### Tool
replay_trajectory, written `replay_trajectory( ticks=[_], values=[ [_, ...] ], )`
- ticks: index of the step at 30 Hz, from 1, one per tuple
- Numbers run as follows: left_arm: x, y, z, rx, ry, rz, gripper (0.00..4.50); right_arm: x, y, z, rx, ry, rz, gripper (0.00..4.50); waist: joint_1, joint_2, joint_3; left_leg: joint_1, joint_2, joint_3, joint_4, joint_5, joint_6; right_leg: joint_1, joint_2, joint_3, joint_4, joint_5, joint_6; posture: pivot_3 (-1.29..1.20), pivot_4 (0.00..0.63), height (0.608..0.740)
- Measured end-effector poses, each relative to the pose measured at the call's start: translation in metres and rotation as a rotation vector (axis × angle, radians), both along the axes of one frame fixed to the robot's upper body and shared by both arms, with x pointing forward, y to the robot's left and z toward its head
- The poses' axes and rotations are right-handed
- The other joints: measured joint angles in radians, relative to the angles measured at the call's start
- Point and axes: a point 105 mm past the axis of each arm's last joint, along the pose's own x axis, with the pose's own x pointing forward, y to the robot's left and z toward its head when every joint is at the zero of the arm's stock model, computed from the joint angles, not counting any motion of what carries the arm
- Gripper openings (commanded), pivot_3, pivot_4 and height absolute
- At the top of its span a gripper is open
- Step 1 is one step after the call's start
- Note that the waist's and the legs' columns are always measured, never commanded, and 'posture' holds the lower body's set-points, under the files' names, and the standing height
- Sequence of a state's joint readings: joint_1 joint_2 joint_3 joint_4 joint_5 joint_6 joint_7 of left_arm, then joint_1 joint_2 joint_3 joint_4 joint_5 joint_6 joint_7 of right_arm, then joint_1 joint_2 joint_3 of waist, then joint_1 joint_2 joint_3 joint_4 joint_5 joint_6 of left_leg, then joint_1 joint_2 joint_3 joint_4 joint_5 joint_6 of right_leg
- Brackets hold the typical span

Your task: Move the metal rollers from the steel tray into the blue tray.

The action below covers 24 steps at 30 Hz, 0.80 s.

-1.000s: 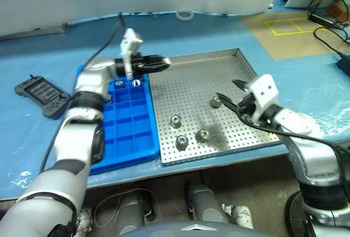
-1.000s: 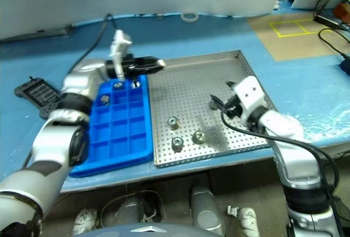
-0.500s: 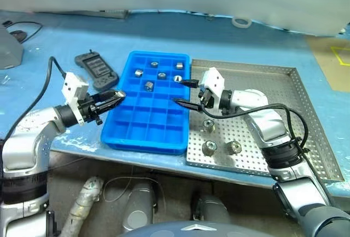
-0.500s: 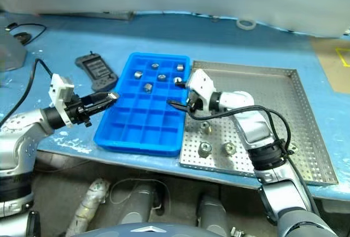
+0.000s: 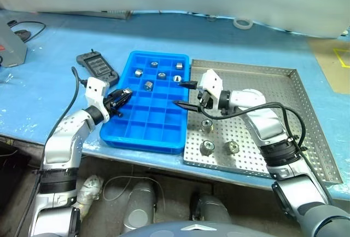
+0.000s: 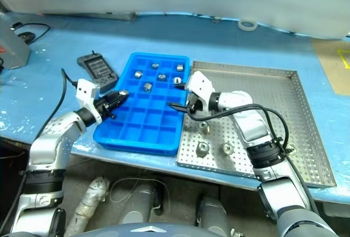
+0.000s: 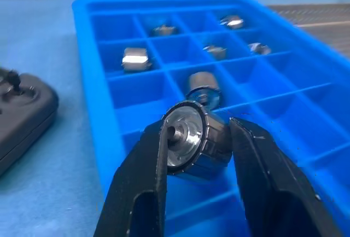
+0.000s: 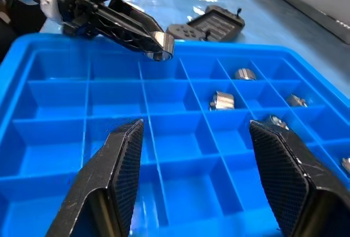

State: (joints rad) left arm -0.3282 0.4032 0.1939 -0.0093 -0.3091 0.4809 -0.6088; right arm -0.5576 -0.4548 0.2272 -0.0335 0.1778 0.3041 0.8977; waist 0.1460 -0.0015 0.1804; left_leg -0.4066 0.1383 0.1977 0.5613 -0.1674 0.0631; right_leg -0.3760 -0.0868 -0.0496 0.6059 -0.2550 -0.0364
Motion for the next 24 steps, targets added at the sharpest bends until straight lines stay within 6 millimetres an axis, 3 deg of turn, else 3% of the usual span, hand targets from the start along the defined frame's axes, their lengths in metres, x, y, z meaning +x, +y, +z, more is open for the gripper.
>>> replay_trajectory(
  ticks=[6, 12, 21, 24],
  values=[
    [0.012, -0.003, 0.000, 0.017, -0.016, 0.002, 1.54, -0.001, -0.006, -0.004, -0.008, 0.005, -0.040, 3.24, -0.004, 0.000, 0.000, 0.000, -0.001, 0.000, 0.001, -0.002, 0.004, 0.001, -0.001, 0.000, 0.000, -0.001, -0.001, 0.15, 0.150, 0.740],
    [0.012, -0.013, -0.004, 0.045, -0.005, -0.043, 3.26, -0.002, -0.007, -0.003, -0.003, -0.005, -0.063, 3.24, -0.004, 0.001, -0.001, 0.005, -0.001, 0.001, 0.002, -0.001, 0.001, 0.006, -0.002, 0.000, -0.001, -0.001, -0.001, 0.11, 0.150, 0.740],
    [0.018, -0.007, 0.000, 0.079, 0.016, -0.072, 3.26, -0.001, -0.015, -0.006, -0.008, -0.001, -0.110, 3.24, -0.022, 0.003, -0.002, 0.004, -0.001, 0.001, 0.001, 0.000, 0.000, 0.005, -0.002, 0.000, 0.000, -0.001, -0.001, 0.09, 0.150, 0.740],
    [0.021, -0.021, 0.021, 0.035, -0.026, -0.170, 3.26, -0.001, -0.023, -0.004, -0.018, -0.012, -0.139, 3.24, -0.021, 0.001, -0.001, 0.000, -0.001, 0.001, 0.001, 0.000, 0.001, 0.002, -0.002, 0.000, -0.001, -0.001, -0.001, 0.00, 0.150, 0.740]
  ],
)
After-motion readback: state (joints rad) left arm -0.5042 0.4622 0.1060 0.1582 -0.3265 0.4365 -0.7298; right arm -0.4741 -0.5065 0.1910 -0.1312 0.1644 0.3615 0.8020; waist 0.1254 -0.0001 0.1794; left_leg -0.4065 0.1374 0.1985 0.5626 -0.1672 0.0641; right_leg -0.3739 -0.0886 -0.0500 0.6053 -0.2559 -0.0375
